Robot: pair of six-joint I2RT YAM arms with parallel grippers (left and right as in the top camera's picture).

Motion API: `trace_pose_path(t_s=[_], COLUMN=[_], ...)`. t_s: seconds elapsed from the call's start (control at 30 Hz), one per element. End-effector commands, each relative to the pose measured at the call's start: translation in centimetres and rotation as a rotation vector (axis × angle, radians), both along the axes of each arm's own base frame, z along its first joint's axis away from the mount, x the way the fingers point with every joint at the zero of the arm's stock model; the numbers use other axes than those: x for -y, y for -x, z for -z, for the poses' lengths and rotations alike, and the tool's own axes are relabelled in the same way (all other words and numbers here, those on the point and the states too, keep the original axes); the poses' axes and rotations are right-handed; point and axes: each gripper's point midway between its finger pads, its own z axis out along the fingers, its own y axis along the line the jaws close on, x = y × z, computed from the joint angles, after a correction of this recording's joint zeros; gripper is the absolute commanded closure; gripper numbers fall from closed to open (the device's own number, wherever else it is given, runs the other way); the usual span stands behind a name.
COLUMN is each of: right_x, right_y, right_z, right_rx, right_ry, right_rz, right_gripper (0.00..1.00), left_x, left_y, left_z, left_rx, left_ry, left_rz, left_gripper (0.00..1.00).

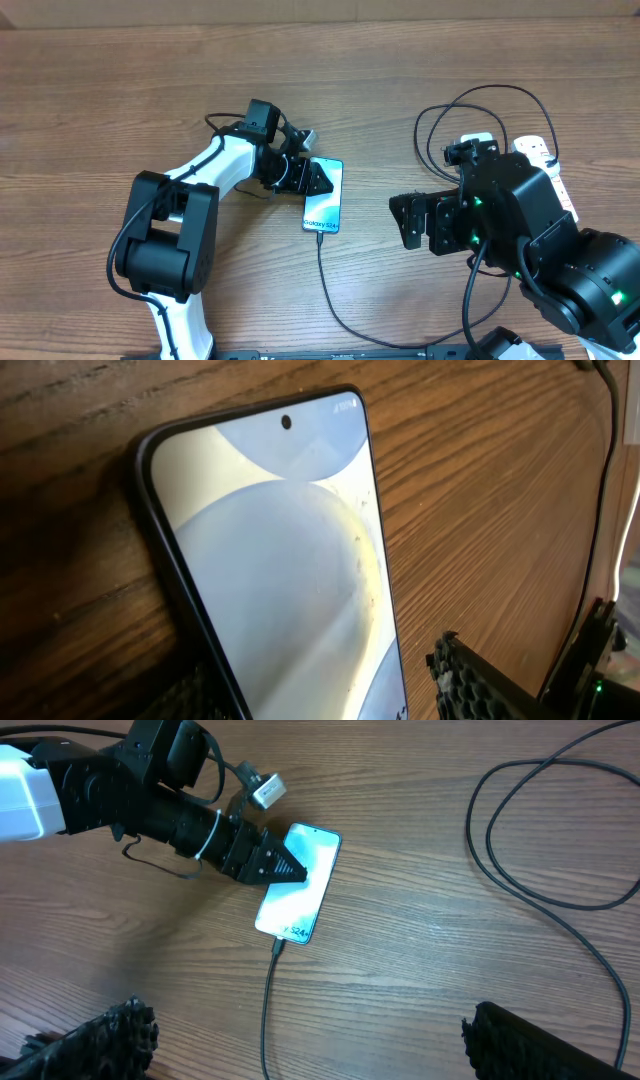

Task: Plug charger to phone and switch on socket
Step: 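Set the phone down on the table and open the left gripper, then withdraw the left gripper and move the right gripper to the power strip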

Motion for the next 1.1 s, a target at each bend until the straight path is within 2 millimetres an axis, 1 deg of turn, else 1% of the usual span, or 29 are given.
trace_pose_path(t_s=[0.0,0.07,0.1,0.17,0.2,0.23,0.27,0.37,0.4,0.5,0.57,0.63,0.73,0.8,0.83,0.87,0.9,0.93,0.97,1.03,1.07], right_x=[0.2,0.2,0.2,0.2,0.2,0.2,0.2,0.0,-0.2,-0.8,-1.1,-1.6,-2.5,-2.8,-2.9,-2.9,-2.8,-2.4,-1.8,0.0,1.2], right_y=[-0.1,-0.1,-0.1,-0.1,-0.2,-0.2,-0.2,-0.1,-0.1,-0.2,-0.5,-1.2,-2.4,-2.9,-3.1,-3.0,-2.9,-2.7,-2.4,-1.8,-1.6], right_z=[-0.6,-0.6,-0.6,-0.5,-0.6,-0.6,-0.6,-0.6,-0.7,-1.1,-1.5,-2.3,-3.7,-3.7,-3.2,-1.5,-0.5,0.9,2.3,4.9,6.0], right_rx=[0.016,0.016,0.016,0.015,0.016,0.017,0.016,0.014,0.014,0.02,0.039,0.08,0.141,0.136,0.108,0.047,0.008,-0.041,-0.094,-0.2,-0.249], right_ry=[-0.006,-0.006,-0.006,-0.006,-0.006,-0.008,-0.007,-0.017,-0.025,-0.055,-0.068,-0.098,-0.142,-0.162,-0.163,-0.118,-0.088,-0.041,0.019,0.139,0.194], right_rz=[0.014,0.014,0.014,0.014,0.014,0.014,0.014,0.007,0.001,-0.019,-0.019,-0.02,-0.021,-0.002,0.015,0.018,0.021,0.03,0.046,0.113,0.191], right_gripper=[0.0,0.0,0.0,0.0,0.0,0.0,0.0,0.0,0.0,0.0,0.0,0.0,0.0,0.09,0.16,0.3,0.35,0.43,0.53,0.78,0.96], left_x=[-4.7,-4.7,-4.7,-4.8,-4.9,-4.9,-4.9,-5.4,-5.7,-6.9,-7.8,-8.5,-9.7,-10.7,-11.3,-12.2,-12.7,-13.2,-13.7,-14.8,-15.3], left_y=[1.5,1.7,1.8,2.0,2.2,2.3,2.4,2.6,2.7,2.9,2.7,2.1,0.3,-1.2,-2.0,-2.7,-2.7,-2.6,-2.2,-1.0,-0.2], left_z=[6.0,6.0,6.0,6.0,6.0,6.0,6.0,6.2,6.2,6.4,6.0,4.7,1.4,-2.3,-5.1,-9.6,-12.1,-14.6,-17.2,-21.9,-23.9], left_rx=[-0.081,-0.102,-0.107,-0.121,-0.141,-0.15,-0.162,-0.181,-0.183,-0.188,-0.194,-0.189,-0.134,-0.05,0.021,0.137,0.204,0.274,0.35,0.491,0.555], left_ry=[-0.285,-0.29,-0.29,-0.294,-0.297,-0.3,-0.304,-0.333,-0.35,-0.407,-0.434,-0.435,-0.411,-0.381,-0.358,-0.326,-0.316,-0.312,-0.312,-0.323,-0.33], left_rz=[-0.069,-0.085,-0.087,-0.098,-0.116,-0.124,-0.135,-0.156,-0.157,-0.167,-0.183,-0.208,-0.263,-0.312,-0.346,-0.393,-0.417,-0.441,-0.465,-0.514,-0.538], left_gripper=[0.39,0.37,0.31,0.24,0.13,0.09,0.07,0.04,0.0,0.0,0.0,0.0,0.01,0.0,0.0,0.0,0.0,0.0,0.0,0.0,0.0])
